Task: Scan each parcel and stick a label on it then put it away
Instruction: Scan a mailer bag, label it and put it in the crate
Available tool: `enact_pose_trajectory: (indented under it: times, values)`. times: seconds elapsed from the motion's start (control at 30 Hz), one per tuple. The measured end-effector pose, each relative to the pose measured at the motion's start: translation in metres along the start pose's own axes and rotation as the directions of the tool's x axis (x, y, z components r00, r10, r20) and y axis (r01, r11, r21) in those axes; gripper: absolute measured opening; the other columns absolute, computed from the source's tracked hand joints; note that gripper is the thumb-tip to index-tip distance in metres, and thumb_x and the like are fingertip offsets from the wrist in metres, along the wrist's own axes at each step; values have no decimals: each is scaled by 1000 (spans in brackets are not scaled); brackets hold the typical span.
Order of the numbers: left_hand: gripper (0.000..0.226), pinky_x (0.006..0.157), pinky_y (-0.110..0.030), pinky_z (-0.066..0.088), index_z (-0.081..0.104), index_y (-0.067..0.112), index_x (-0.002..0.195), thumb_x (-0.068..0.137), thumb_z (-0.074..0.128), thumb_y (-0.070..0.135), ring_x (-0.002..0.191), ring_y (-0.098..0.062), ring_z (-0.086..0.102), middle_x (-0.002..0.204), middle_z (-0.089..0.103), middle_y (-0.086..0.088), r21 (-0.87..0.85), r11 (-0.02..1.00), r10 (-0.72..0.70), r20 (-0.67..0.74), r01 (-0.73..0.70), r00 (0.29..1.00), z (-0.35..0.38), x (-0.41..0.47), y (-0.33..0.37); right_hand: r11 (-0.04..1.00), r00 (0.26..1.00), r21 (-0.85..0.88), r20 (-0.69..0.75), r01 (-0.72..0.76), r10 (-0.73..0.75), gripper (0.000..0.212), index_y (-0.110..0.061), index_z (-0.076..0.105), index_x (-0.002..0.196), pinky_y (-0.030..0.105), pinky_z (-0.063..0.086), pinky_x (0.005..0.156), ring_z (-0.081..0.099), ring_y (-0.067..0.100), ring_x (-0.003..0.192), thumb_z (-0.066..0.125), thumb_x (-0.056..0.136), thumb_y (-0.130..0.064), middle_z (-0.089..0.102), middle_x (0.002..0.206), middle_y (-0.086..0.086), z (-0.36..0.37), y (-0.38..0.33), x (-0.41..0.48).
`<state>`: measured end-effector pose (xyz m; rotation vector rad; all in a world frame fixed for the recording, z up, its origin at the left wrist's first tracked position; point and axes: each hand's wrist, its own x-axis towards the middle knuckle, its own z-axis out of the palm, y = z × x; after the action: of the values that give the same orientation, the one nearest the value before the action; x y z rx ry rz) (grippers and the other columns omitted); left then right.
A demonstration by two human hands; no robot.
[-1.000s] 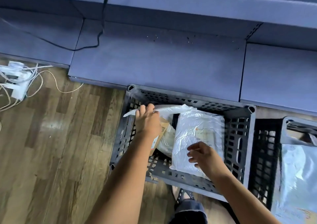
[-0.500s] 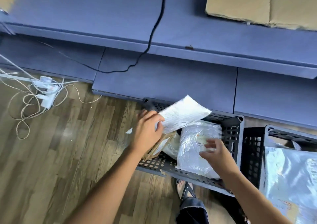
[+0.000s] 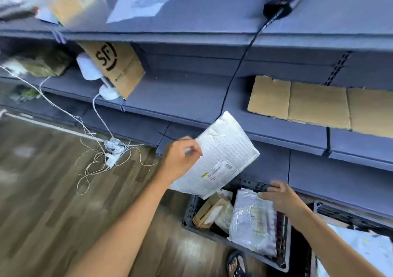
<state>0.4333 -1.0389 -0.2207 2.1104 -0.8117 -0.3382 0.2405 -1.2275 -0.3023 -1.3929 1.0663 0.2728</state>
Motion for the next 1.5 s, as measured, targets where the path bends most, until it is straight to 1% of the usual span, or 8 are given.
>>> enact_pose_trajectory:
  times: [0.37,0.53,0.9,1.03,1.17,1.23,1.4,1.5]
  values:
    - [33,62,-10,41,64,18,61,79,58,-9,62,2,53,62,62,15,-139,973,165,-142,-185,976,-118,-14,166,895,921,416,265,159,-287,52,-19,45,127,36,46,80,61,21,105,68,82,-9,56,131,4,-9,-70,-116]
    - [29,64,-12,43,64,21,59,76,60,-2,61,4,54,60,63,16,-151,945,262,-176,-289,949,-170,8,203,819,828,483,286,310,-483,82,-15,53,127,46,46,95,64,28,108,87,54,-30,67,121,4,-5,-124,-140]
    - [27,70,-23,45,65,31,66,82,56,10,71,-14,56,77,66,14,-115,910,394,-70,-399,917,-266,108,166,703,795,521,76,483,-602,88,-8,59,117,42,55,77,68,33,98,92,41,-35,70,112,12,72,-209,-119]
    - [21,70,-18,44,65,28,84,79,51,12,77,-9,58,93,66,10,-199,886,389,-176,-419,905,-280,136,145,655,812,577,-22,487,-584,58,-6,57,121,42,55,69,69,34,93,80,69,-17,71,109,13,87,-223,-107]
    - [34,77,-11,43,60,29,89,88,50,-4,85,5,57,96,63,13,-252,881,297,-364,-400,883,-290,162,121,616,827,591,-169,521,-537,79,-8,58,119,43,54,77,67,32,100,88,52,-35,71,110,9,82,-238,-95]
    - [32,79,-19,46,60,24,91,88,49,-6,88,-3,59,96,62,10,-296,888,219,-396,-351,891,-292,172,107,561,813,627,-219,541,-539,64,-7,55,124,39,55,74,65,31,104,76,66,-23,69,115,10,73,-250,-92]
    - [19,72,-23,48,60,22,90,95,51,6,74,-13,61,100,64,-3,-363,910,97,-280,-199,955,-274,179,80,436,752,680,-265,590,-604,46,-12,54,126,31,58,61,62,27,106,62,81,-11,66,119,9,50,-301,-92]
    - [11,70,-16,49,61,20,93,95,54,12,73,-9,62,105,65,-7,-403,906,74,-157,-132,985,-257,182,76,394,727,693,-277,604,-628,61,-14,54,127,39,60,72,65,28,105,75,69,-16,67,119,10,49,-332,-87]
